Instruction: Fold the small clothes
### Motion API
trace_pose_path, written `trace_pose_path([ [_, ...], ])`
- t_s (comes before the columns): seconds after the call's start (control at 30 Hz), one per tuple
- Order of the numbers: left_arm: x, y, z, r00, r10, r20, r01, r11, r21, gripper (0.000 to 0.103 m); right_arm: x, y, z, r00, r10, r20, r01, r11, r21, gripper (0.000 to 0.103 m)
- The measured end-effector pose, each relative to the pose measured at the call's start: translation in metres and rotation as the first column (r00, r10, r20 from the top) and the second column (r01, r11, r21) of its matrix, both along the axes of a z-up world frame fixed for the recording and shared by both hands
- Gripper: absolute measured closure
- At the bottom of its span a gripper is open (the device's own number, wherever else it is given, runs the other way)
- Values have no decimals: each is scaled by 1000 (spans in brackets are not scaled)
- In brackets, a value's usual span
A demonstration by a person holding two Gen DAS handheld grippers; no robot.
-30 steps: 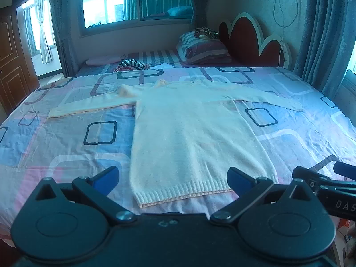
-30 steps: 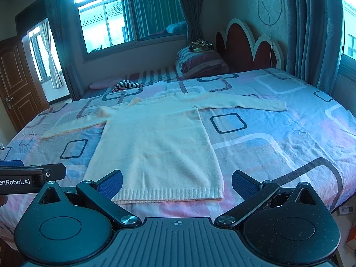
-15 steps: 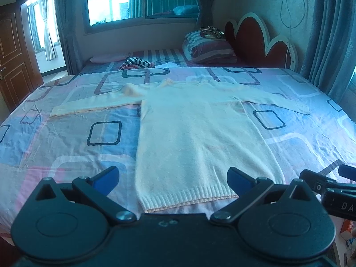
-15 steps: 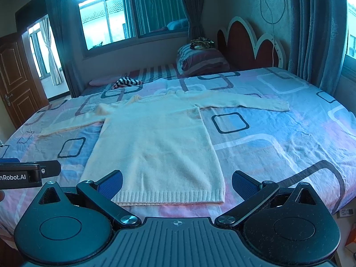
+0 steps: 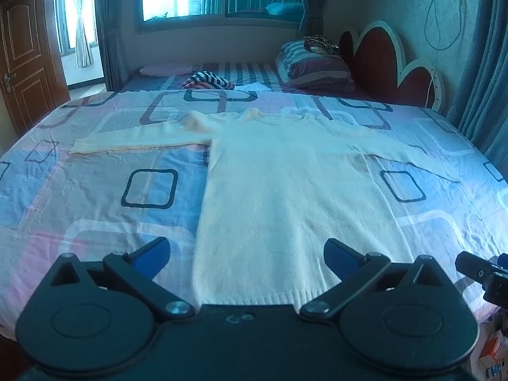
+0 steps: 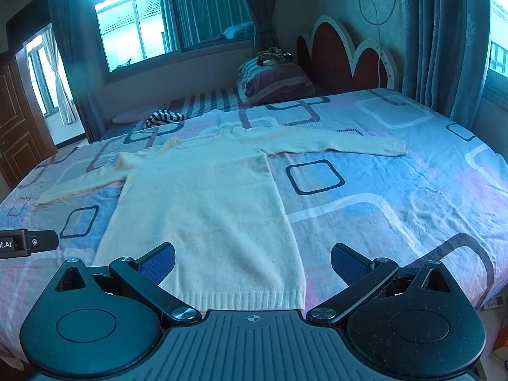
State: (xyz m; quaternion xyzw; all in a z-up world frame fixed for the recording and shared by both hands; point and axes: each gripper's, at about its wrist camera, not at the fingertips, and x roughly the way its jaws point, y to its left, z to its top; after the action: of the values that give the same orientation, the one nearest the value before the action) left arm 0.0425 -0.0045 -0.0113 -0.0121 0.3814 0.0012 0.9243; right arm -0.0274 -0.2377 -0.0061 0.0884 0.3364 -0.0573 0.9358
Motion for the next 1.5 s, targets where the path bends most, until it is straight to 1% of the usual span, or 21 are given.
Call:
trace_pose_path([
  [0.33,46,-1,-7,997,73,8,-72,997,-34,1,49,-31,-9,1000,-9,-7,9,1000,14,0],
  [0.53,73,-4,-14,995,103,15,-103,994,-26,1,83,-58,-18,999,-29,-21,29,999,17,0],
  [0.77,101,-11,-23,989,151,1,-151,988,-39,1,120,-85,-26,999,-17,-40,16,1000,-4,0],
  [1.0,132,-25,-32,987,163,11,-163,987,-5,1,155,-115,-38,998,-17,-54,17,1000,-16,0],
  [1.13,148,-31,-36,985,175,-1,-175,984,-21,1,175,-138,-47,998,-20,-58,20,1000,-3,0],
  [1.2,156,-34,-38,984,178,-7,-178,984,-21,1,186,-150,-52,998,-34,-58,34,999,5,0],
  [1.3,169,-42,-42,983,185,-8,-185,983,2,1,201,-169,-60,996,-55,-63,56,998,15,0],
  [1.5,191,-53,-49,982,186,-12,-186,982,16,1,233,-197,-75,993,-82,-80,83,997,1,0],
])
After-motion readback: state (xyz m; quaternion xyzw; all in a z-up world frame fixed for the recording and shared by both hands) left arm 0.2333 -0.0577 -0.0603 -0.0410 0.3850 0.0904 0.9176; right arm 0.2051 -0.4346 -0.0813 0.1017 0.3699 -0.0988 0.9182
